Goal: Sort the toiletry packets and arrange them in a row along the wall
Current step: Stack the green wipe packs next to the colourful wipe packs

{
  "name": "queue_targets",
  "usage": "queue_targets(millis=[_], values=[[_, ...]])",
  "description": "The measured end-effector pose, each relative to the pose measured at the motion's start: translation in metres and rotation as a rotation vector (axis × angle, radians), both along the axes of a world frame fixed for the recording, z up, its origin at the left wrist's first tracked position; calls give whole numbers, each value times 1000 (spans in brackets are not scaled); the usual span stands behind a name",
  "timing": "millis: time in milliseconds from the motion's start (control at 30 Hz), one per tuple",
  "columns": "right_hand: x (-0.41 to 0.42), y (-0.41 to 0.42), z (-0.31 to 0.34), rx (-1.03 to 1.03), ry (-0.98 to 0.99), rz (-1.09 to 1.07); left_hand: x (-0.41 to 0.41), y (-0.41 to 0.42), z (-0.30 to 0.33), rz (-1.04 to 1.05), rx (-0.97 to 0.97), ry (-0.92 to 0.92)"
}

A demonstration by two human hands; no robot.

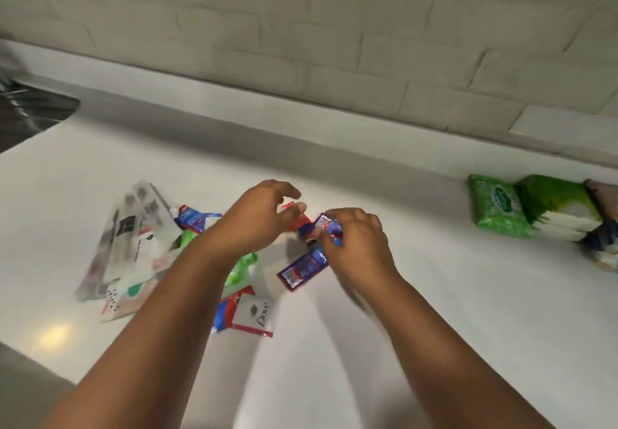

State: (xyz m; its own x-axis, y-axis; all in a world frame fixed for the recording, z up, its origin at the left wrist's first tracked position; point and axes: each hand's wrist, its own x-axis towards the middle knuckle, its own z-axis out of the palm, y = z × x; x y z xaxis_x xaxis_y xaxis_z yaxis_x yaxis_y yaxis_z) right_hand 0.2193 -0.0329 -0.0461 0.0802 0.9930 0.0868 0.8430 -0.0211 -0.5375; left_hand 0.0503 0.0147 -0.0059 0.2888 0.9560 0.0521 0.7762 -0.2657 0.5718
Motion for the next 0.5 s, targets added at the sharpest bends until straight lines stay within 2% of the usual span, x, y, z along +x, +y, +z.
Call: queue_targets(millis=[233,400,500], values=[[-82,-12,-11,-64,63,99,-105,-11,-5,-29,-57,59],[-121,-17,-12,-279,224,19,-135,-3,-23,-84,-24,52],[-140,-17,-11,-318,260,-34,-144,2,-32,-119,-34,47]])
